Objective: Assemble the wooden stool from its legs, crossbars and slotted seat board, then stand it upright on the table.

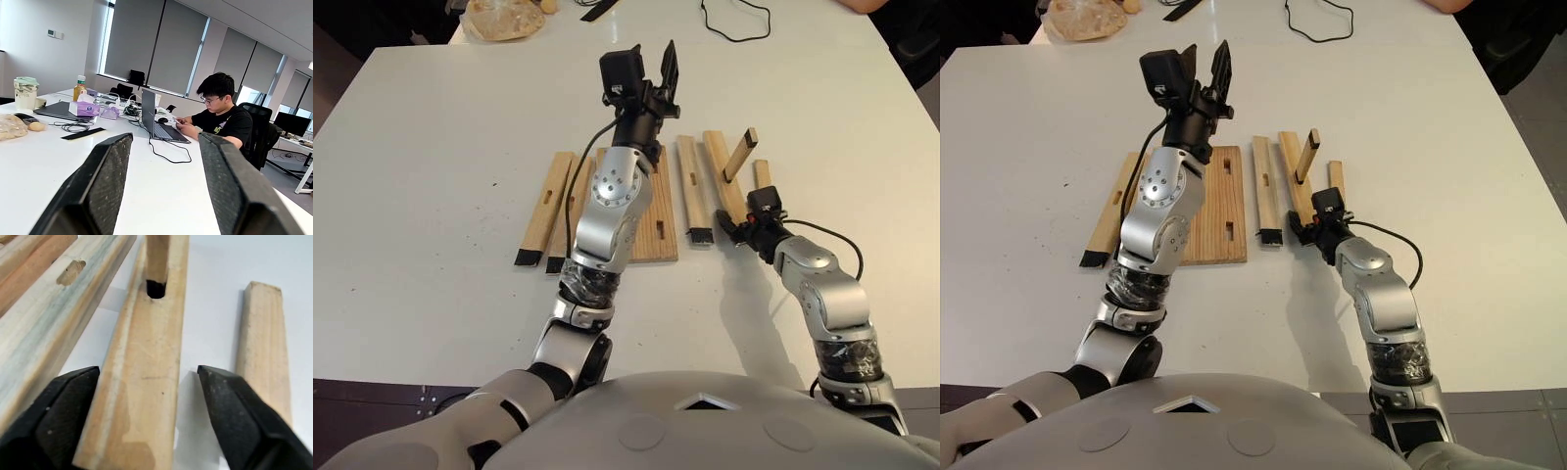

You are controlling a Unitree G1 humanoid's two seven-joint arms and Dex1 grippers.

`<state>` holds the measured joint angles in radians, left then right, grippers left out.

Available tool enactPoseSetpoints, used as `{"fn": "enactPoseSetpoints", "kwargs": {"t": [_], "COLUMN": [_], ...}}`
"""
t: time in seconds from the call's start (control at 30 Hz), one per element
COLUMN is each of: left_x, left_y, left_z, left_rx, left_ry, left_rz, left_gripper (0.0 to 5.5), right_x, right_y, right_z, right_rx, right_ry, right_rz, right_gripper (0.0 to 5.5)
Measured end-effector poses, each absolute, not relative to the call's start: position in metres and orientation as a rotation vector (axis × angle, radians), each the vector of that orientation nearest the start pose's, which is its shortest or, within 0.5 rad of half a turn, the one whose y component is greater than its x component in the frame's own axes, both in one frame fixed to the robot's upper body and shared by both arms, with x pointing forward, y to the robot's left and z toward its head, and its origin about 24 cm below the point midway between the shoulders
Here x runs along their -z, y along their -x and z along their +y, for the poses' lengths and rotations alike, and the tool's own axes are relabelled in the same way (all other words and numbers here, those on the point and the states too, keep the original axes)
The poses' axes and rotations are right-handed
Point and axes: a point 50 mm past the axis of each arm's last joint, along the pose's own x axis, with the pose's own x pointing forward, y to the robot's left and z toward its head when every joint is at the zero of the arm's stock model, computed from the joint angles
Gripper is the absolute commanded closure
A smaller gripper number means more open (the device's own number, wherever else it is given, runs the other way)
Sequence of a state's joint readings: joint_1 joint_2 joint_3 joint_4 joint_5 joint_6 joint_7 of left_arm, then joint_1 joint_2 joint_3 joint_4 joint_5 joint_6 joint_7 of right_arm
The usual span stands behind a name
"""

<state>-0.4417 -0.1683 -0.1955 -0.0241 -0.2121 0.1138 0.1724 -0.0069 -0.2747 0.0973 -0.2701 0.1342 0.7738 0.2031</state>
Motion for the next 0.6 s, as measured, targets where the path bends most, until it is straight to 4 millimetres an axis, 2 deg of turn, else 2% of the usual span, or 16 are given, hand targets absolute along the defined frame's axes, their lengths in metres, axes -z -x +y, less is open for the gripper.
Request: {"fn": "enactPoseSetpoints", "kwargs": {"t": [0.2, 0.47, 0.6], "left_x": [-0.162, -0.165, -0.164], "left_y": [-0.306, -0.306, -0.309], "left_z": [0.035, 0.038, 0.048], "left_rx": [0.253, 0.24, 0.201], "left_ry": [0.359, 0.376, 0.394], "left_rz": [-0.284, -0.317, -0.32], "left_gripper": [3.01, 3.01, 3.01], "right_x": [-0.034, -0.036, -0.039], "right_y": [-0.241, -0.248, -0.26], "right_z": [-0.16, -0.171, -0.174], "right_rx": [-0.305, -0.21, -0.158], "right_ry": [0.142, 0.142, 0.086], "right_rz": [0.531, 0.524, 0.507], "right_gripper": [3.36, 3.41, 3.41]}}
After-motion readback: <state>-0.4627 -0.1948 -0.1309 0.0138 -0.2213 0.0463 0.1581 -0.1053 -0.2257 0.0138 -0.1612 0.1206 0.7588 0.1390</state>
